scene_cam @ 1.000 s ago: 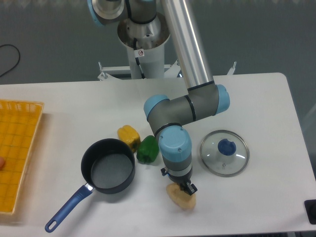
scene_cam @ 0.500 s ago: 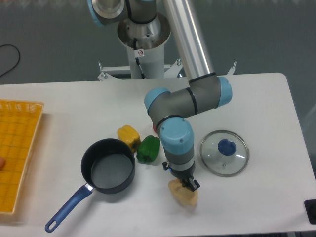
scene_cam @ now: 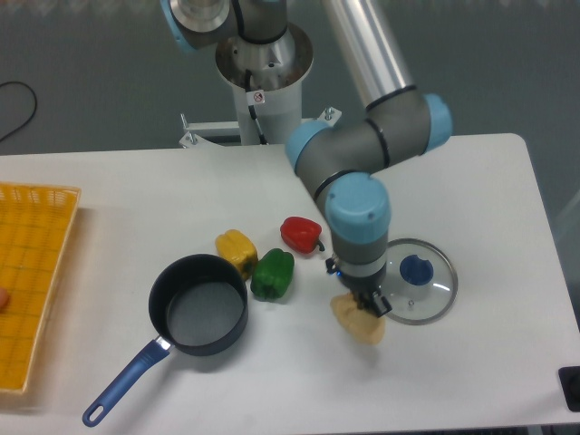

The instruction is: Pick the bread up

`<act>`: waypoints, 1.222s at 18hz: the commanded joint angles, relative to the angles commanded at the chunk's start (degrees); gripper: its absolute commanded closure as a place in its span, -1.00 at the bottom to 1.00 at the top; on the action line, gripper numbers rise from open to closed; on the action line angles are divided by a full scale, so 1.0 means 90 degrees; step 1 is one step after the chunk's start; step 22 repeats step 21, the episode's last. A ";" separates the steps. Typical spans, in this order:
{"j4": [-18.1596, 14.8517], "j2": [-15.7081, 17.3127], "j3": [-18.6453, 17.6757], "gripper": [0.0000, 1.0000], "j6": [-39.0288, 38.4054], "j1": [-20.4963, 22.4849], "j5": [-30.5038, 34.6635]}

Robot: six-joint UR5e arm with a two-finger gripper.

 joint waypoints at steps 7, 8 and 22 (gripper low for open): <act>-0.0518 0.0127 0.0146 1.00 0.0392 0.0186 -0.0117; -0.0596 0.0118 0.0166 1.00 0.0411 0.0186 -0.0127; -0.0870 0.0127 0.0264 1.00 0.1143 0.0196 0.0117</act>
